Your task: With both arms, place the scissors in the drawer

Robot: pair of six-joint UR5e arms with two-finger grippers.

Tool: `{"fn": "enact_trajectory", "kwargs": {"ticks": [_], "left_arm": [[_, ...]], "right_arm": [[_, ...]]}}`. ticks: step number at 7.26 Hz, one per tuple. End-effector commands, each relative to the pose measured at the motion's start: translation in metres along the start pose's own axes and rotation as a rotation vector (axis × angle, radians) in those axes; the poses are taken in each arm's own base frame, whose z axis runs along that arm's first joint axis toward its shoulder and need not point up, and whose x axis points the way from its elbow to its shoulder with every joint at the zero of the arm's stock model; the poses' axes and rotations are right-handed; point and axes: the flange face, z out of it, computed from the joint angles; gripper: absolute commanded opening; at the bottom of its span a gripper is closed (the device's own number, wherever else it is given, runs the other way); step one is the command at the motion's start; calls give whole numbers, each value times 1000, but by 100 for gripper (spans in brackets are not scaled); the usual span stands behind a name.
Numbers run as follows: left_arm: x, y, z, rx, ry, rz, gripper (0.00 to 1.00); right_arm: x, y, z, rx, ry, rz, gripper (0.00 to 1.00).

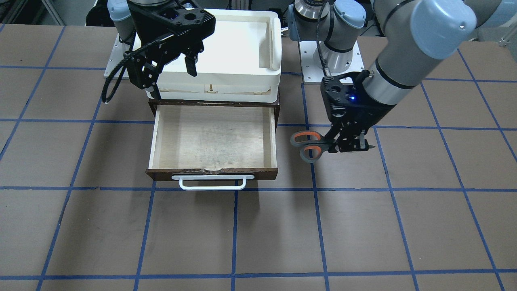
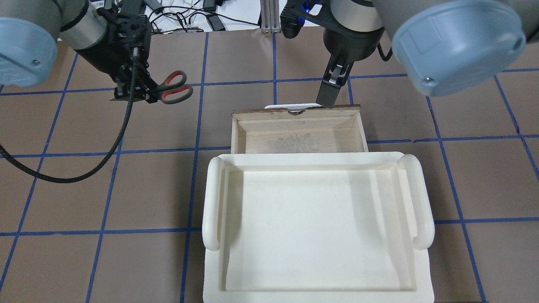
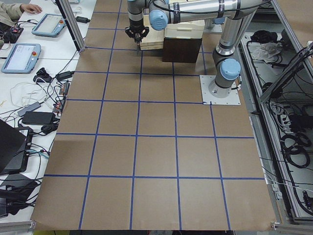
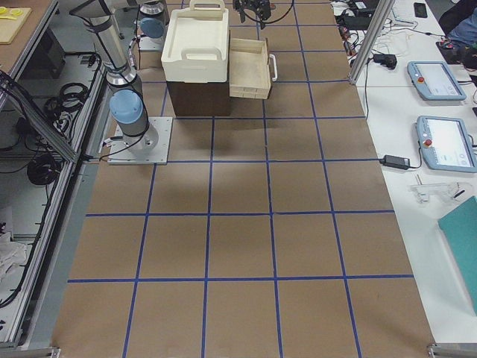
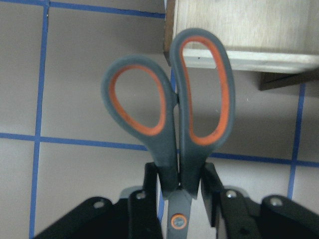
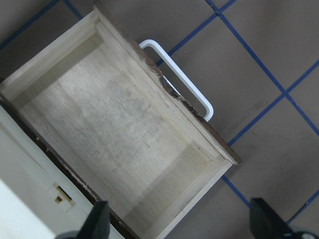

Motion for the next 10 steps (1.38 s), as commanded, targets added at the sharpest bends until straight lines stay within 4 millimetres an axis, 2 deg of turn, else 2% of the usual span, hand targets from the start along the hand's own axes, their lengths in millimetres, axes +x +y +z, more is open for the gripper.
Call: {"fn": "enact_trajectory", "kwargs": {"ticks": [1, 4, 5, 7, 10], "left_arm": [[21, -51, 7, 3, 1, -43, 14], [40, -102, 30, -3, 4, -90, 14], [40, -115, 34, 15, -22, -119, 14], [61, -159, 61, 10, -5, -105, 14], [67, -178, 84, 8, 3, -136, 14]], "right_arm": [[-2, 6, -9, 10, 7, 288, 100], [-4, 11, -12, -7, -11, 599, 100], [0, 11, -12, -6, -11, 636, 100], [37, 23, -14, 7, -67, 726, 100], [45, 27, -13, -6, -40, 740, 100]]}}
